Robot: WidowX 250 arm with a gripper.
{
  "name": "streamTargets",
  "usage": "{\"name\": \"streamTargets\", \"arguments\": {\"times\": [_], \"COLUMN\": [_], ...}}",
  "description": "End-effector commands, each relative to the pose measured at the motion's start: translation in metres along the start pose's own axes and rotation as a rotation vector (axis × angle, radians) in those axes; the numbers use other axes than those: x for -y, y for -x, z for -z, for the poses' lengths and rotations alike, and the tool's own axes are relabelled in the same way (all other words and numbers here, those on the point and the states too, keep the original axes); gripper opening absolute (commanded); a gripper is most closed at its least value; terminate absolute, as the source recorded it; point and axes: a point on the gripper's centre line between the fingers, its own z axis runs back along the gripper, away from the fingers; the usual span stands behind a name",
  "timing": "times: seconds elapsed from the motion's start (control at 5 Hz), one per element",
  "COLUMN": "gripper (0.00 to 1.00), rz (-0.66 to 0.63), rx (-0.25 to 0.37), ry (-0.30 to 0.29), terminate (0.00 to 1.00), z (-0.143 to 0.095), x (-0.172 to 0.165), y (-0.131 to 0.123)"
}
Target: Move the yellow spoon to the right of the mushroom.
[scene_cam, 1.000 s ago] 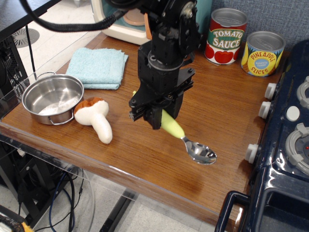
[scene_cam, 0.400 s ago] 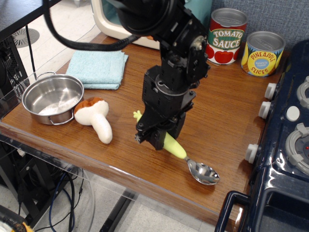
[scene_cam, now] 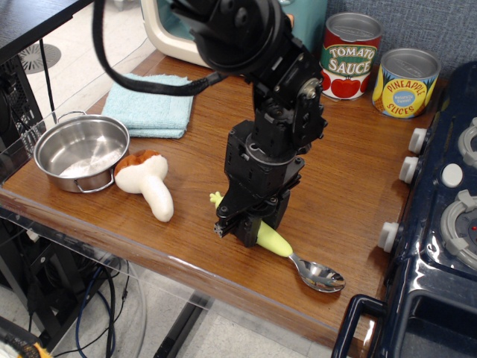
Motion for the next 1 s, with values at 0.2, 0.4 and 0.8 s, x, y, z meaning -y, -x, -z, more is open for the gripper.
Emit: {"name": "streamTargets", "arguments": {"times": [0.2, 0.4, 0.8], "gripper": [1.00, 1.00, 1.00], "rz": [0.072, 0.093, 0.101], "rx": [0.040, 0.052, 0.111], "ry": [0.017, 0.019, 0.058], "terminate": [0.00, 0.00, 0.00], "z": [-0.017, -0.029, -0.068], "x": [0.011, 0.012, 0.017], "y": [0.014, 0.011, -0.005]}}
